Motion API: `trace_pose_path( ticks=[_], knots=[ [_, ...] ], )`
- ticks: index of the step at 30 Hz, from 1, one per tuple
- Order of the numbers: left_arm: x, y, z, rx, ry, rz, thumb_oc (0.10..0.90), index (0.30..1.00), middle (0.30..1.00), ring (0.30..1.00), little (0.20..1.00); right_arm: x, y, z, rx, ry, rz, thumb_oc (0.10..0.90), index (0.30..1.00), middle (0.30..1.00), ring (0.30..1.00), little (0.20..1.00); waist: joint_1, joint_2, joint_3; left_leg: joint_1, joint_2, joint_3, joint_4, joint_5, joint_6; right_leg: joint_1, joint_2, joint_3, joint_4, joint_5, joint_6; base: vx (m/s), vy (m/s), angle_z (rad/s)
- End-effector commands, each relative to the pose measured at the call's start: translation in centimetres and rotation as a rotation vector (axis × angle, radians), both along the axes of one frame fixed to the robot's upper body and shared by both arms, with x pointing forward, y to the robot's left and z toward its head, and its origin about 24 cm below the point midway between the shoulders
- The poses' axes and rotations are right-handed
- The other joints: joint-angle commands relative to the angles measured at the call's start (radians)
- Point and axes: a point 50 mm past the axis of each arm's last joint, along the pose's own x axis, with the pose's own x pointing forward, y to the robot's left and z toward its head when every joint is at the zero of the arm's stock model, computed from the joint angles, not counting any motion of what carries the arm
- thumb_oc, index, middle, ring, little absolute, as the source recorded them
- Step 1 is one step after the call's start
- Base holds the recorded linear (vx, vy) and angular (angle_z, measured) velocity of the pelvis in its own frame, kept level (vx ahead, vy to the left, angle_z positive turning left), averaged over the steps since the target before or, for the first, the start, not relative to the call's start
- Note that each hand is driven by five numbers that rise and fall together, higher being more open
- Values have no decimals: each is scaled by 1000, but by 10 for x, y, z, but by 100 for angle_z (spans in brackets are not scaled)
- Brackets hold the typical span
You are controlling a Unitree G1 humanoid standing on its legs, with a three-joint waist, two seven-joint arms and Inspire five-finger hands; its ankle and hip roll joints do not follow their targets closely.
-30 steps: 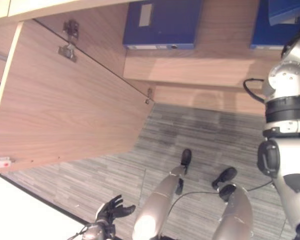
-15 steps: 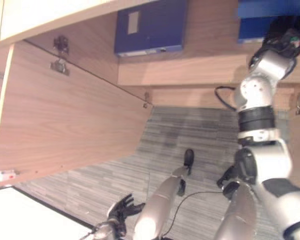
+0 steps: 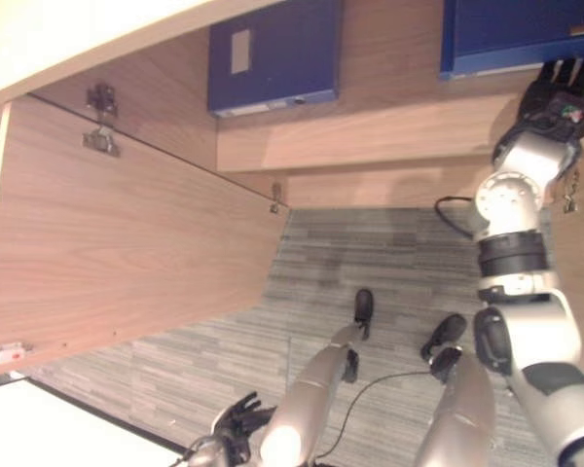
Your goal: Put the empty folder in the office cabinet
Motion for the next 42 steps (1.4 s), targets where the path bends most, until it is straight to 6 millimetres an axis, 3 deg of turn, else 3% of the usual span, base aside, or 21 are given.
trace_pose_path(
  ticks=[1,7,12,16,19,20,25,33,35,36,37,38,39,42],
  knots=[
    [-79,52,-16,144,244,15,800,900,900,900,900,-7,15,74,-411,-160,111,800,900,900,900,900,16,23,-42,13,12,32,39,-171,-14,51,69,76,-58,-26,103,-10,-16,-10],
    [-79,49,-17,127,242,-9,800,900,900,900,900,10,18,58,-543,16,160,800,900,900,900,900,5,2,-29,7,22,38,38,-163,-19,51,80,70,-74,-15,97,-11,-13,-7],
    [-68,44,-16,123,217,-36,800,900,900,900,900,22,41,38,-669,133,249,800,900,900,900,900,-10,-23,-12,4,30,48,32,-157,-23,51,92,69,-91,-3,90,-14,-9,-8],
    [-62,43,-15,125,203,-48,800,900,900,900,900,27,47,28,-740,191,281,800,900,900,900,900,-13,-33,-7,4,34,53,28,-154,-24,52,97,68,-98,3,87,-8,-1,-3],
    [-59,45,-13,135,187,-61,800,900,900,900,900,29,46,25,-861,266,270,800,900,900,900,900,-13,-39,-2,6,36,56,27,-151,-25,53,98,63,-101,7,84,-12,-8,-6],
    [-56,49,-11,147,180,-63,800,900,900,900,900,32,41,17,-976,364,253,800,900,900,900,900,-15,-46,0,8,39,60,22,-147,-27,60,101,59,-112,11,82,-10,-6,-5],
    [-57,49,-12,145,185,-58,800,900,900,900,900,33,37,10,-997,400,263,800,900,900,900,900,-21,-52,5,13,42,62,17,-145,-29,67,107,58,-127,17,81,-11,-6,-5],
    [-54,49,-12,150,181,-41,800,900,900,900,900,32,33,17,-1004,390,236,800,900,900,900,900,-25,-66,13,17,46,66,7,-139,-32,74,116,54,-143,25,80,-14,-15,-5],
    [-51,52,-10,151,167,-30,800,900,900,900,900,31,28,21,-1215,496,157,800,900,900,900,900,-30,-76,14,21,49,68,-2,-134,-33,76,119,52,-153,31,77,-18,10,-3],
    [-50,51,-10,150,166,-30,800,900,900,900,900,31,28,21,-1217,495,156,800,900,900,900,900,-31,-75,15,21,49,68,-2,-134,-33,76,119,52,-153,31,77,-13,16,-5],
    [-50,53,-10,150,162,-26,800,900,900,900,900,31,28,24,-1373,564,101,800,900,900,900,900,-35,-79,17,22,50,70,-4,-131,-33,76,120,52,-156,36,77,-21,28,-7],
    [-49,52,-10,145,156,-15,800,900,900,900,900,32,33,28,-1608,656,12,800,900,900,900,900,-42,-88,20,22,53,72,-5,-128,-33,76,121,50,-162,42,75,-21,28,-8],
    [-48,52,-10,144,155,-15,800,900,900,900,900,32,33,29,-1610,656,11,800,900,900,900,900,-44,-88,21,22,53,72,-5,-128,-33,76,121,50,-162,42,75,-17,22,-7],
    [-39,45,-9,132,126,0,800,900,900,900,900,34,53,37,-1908,720,-134,800,900,900,900,900,-55,-102,23,24,57,72,-8,-123,-34,79,128,51,-178,51,73,-7,-1,-13]
  ],
)
